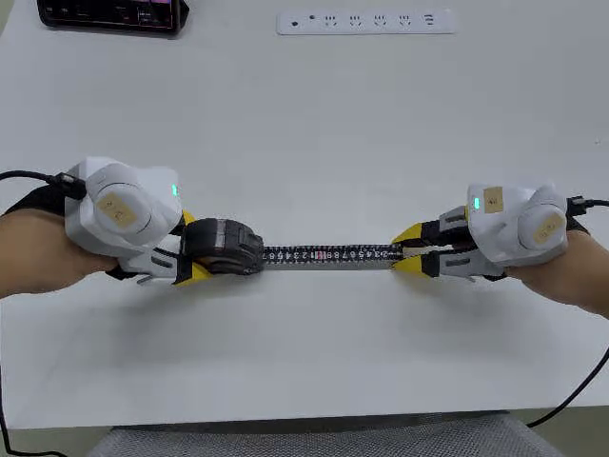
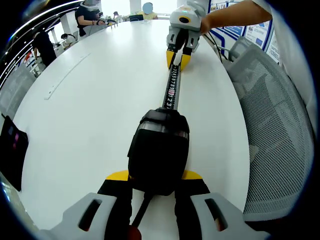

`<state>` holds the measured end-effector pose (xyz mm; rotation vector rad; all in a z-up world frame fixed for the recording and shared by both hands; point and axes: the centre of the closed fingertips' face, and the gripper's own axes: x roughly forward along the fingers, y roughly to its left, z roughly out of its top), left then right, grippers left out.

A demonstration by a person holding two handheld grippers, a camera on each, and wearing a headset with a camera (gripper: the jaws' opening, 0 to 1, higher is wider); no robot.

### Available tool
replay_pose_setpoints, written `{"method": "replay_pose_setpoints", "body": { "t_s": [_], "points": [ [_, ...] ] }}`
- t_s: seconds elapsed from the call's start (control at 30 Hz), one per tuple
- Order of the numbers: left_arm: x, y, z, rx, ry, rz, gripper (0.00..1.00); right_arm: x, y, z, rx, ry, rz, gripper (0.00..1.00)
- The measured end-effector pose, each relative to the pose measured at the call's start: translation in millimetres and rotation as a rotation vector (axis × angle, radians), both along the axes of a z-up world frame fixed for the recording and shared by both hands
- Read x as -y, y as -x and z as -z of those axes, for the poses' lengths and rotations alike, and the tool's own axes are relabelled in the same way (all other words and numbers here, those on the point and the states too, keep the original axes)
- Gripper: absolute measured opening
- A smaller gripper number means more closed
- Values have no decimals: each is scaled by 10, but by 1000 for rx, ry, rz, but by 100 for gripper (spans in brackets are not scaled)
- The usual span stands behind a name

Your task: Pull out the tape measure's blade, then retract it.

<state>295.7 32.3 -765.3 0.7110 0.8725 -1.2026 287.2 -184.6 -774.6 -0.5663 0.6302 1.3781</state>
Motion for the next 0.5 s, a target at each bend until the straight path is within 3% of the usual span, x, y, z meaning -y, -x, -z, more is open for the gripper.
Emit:
{"method": "replay_pose_setpoints", "body": {
  "t_s": [0.5],
  "points": [
    [1,-2,3,1,0,0,27,166,-31,3,3,31,-4,9]
  ]
}}
